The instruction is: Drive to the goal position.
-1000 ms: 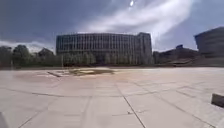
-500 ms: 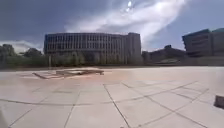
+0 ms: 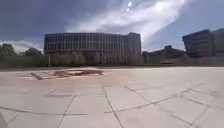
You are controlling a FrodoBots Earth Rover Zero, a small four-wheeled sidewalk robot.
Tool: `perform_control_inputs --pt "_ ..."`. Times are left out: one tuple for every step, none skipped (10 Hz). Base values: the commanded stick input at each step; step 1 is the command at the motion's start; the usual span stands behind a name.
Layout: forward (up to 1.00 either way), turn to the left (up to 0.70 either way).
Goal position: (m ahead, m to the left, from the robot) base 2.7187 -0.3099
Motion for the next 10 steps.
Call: perform_control_inputs --pt "0.7 0.0" --pt "0.7 0.0" --pt "0.7 0.0" --pt "0.7 0.0" --pt "0.7 0.0" --pt "0.7 0.0" --pt "0.7 0.0" --pt "0.7 0.0" --pt "0.7 0.0" --pt "0.7 0.0"
